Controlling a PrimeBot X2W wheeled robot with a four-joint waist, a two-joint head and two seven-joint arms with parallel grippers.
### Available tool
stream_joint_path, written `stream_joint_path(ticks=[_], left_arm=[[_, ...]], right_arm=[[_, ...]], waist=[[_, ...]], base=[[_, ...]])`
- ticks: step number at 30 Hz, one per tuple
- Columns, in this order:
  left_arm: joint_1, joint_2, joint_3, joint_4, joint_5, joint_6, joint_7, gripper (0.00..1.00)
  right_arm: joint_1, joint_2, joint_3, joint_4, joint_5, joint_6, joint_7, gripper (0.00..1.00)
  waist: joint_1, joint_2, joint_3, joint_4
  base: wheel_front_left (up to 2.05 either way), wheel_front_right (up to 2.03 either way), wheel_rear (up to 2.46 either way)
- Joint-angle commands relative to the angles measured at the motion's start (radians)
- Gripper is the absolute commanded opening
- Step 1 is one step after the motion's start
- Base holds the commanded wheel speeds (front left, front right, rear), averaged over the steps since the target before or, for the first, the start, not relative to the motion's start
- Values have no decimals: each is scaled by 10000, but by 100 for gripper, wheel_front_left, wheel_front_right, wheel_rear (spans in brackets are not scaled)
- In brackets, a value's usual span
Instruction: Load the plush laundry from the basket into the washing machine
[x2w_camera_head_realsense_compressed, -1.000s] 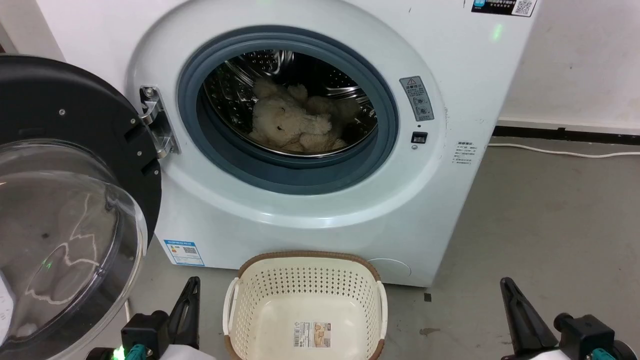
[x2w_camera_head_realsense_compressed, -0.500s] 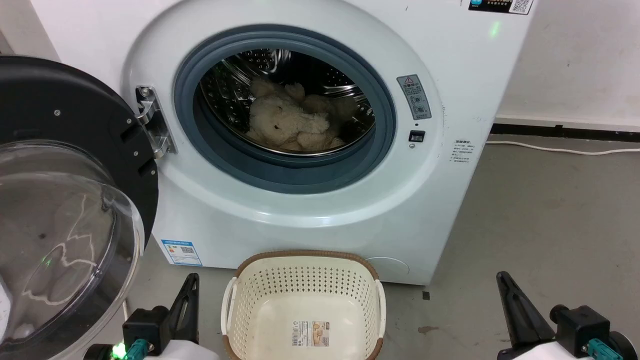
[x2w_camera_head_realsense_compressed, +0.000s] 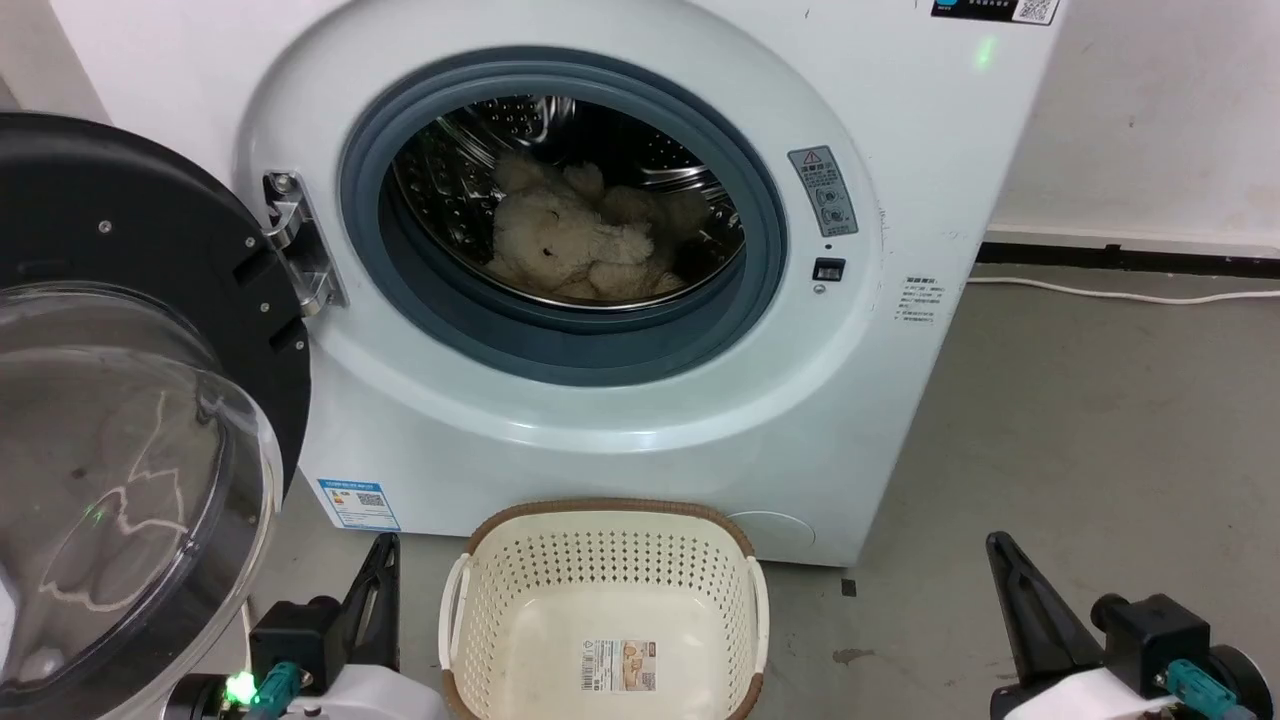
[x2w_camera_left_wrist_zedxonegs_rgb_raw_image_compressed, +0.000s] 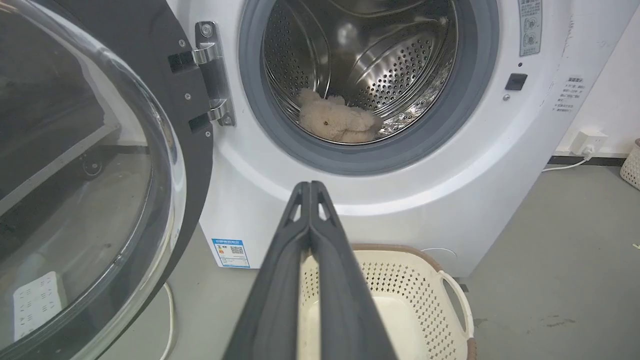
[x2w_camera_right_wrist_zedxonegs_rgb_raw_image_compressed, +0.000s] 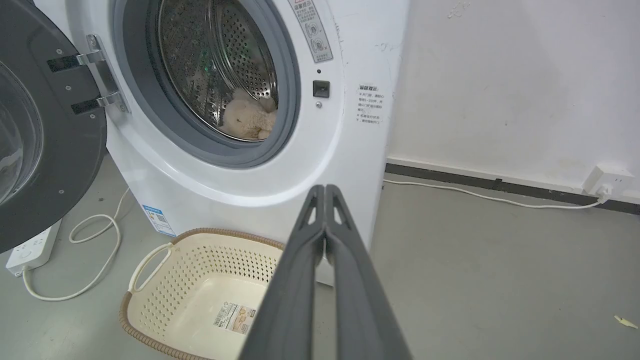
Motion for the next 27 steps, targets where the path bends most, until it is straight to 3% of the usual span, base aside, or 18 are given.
stream_joint_path(ticks=[1, 27], left_arm=[[-135, -26, 32, -87, 91, 40, 74, 0], [-332, -240, 200, -446, 572, 85, 645, 0]], right_arm=[[-154, -4, 13, -67, -89, 5, 60, 0], [-543, -6, 55, -154, -383, 7, 634, 0]], waist=[[-1, 0, 3, -5], [-1, 0, 84, -136]], base=[[0, 0, 0], [0, 0, 0]])
